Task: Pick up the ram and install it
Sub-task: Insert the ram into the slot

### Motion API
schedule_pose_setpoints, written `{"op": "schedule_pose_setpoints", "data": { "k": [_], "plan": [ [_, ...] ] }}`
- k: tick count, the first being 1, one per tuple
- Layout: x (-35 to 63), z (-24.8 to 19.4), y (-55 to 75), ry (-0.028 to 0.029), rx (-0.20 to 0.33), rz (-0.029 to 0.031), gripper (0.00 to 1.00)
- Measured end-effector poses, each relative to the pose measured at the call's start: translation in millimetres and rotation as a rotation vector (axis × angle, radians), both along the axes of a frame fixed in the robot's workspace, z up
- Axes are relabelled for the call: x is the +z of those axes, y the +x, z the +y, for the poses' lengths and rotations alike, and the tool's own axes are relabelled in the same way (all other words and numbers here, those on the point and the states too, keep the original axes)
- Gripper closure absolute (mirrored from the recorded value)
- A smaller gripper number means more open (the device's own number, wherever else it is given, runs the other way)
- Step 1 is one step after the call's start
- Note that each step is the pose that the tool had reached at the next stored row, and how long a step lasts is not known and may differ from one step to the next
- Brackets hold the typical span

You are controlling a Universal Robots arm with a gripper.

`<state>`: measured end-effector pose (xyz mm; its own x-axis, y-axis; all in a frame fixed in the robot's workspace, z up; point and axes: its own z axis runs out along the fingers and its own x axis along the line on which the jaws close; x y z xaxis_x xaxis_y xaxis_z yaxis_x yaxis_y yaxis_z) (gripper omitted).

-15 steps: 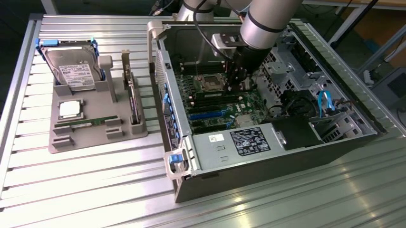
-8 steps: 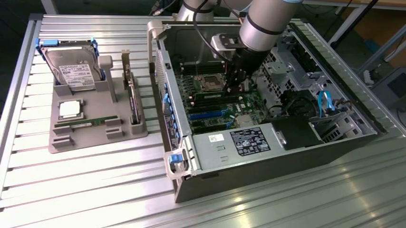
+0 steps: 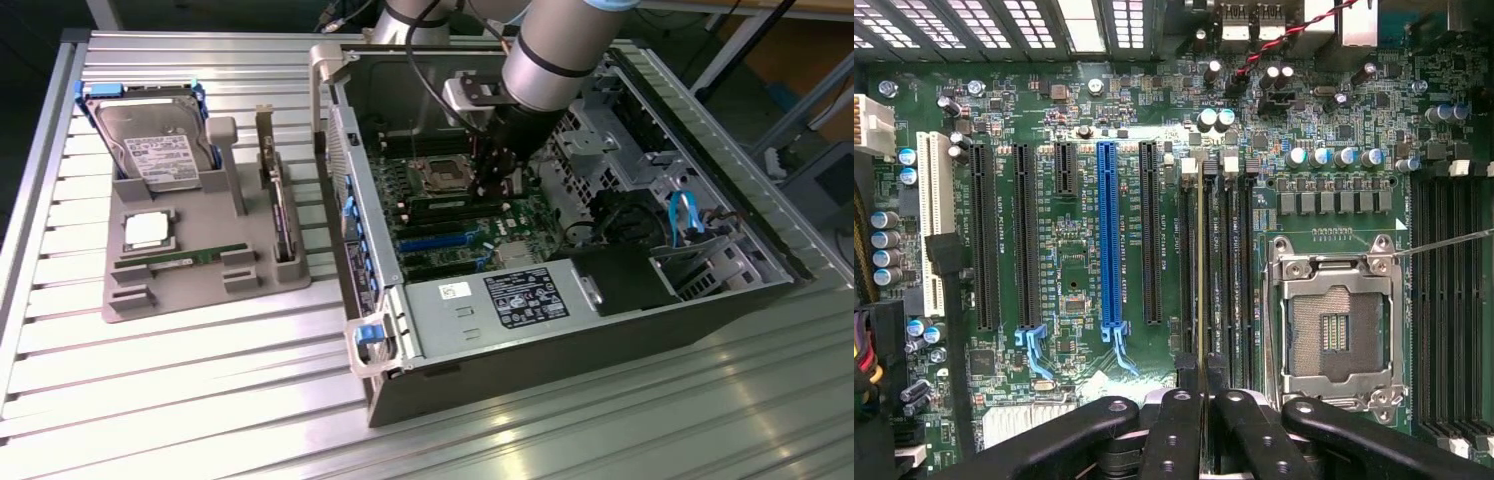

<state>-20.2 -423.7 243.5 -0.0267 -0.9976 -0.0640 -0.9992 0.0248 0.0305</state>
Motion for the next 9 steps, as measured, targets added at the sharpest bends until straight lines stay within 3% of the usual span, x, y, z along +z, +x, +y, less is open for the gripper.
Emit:
{"op": "schedule_pose_setpoints", "data": {
  "k": [9],
  "plan": [
    [-2.2,0.0,2.0,0.0002,0.000,0.0000,0.88]
  ]
}}
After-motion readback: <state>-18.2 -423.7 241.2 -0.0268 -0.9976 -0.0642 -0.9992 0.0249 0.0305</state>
